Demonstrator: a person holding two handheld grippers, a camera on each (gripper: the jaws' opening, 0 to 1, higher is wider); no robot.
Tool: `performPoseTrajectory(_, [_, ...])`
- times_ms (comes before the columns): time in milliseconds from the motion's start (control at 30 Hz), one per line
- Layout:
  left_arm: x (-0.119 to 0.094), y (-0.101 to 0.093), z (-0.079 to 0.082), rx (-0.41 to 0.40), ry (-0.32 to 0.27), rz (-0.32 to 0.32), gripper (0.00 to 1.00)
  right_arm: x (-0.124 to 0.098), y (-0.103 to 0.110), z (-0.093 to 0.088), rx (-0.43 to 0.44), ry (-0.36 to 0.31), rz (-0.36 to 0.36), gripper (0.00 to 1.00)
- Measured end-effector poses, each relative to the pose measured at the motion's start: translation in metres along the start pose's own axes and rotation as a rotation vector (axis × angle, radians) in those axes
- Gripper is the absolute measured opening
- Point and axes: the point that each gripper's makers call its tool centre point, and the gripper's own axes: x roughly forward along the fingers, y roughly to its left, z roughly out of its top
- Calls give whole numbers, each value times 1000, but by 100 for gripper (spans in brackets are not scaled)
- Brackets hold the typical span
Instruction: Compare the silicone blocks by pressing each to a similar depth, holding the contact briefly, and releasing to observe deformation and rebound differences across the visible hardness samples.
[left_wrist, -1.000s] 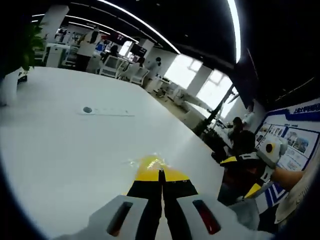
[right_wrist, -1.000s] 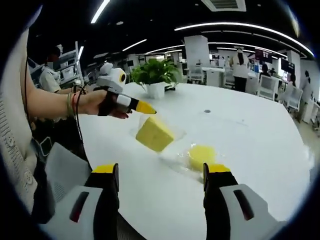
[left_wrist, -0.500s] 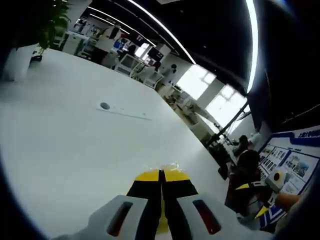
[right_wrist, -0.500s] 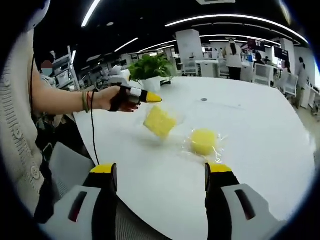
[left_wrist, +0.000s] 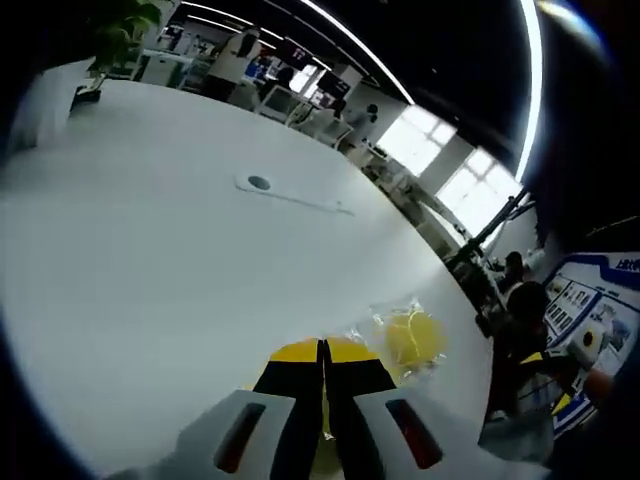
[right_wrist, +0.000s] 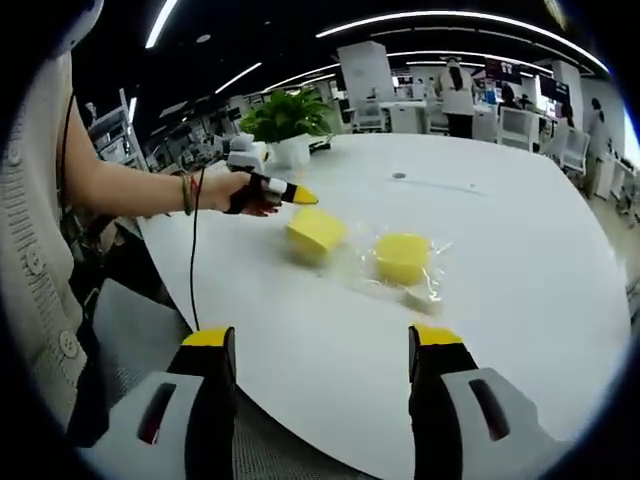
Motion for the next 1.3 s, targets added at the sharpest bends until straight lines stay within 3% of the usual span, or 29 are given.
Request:
performPoseTrajectory(333, [2, 30, -10, -37, 12, 40, 0, 5, -1, -6, 15, 26, -4, 65])
performPoseTrajectory(567, [2, 30, -9, -16, -15, 20, 0, 6, -1, -6, 13, 27, 1, 64])
performPoseTrajectory(733, [-4, 37, -11, 18, -33, 57, 19, 7, 0, -5, 4, 26, 10, 64])
performPoseTrajectory(833, [-10, 36, -11, 14, -47, 65, 27, 7, 1, -6, 0, 28, 15, 64])
performPoseTrajectory(1300, [-51, 7, 0, 79, -134, 83, 36, 5, 7, 7, -36, -15, 40, 65])
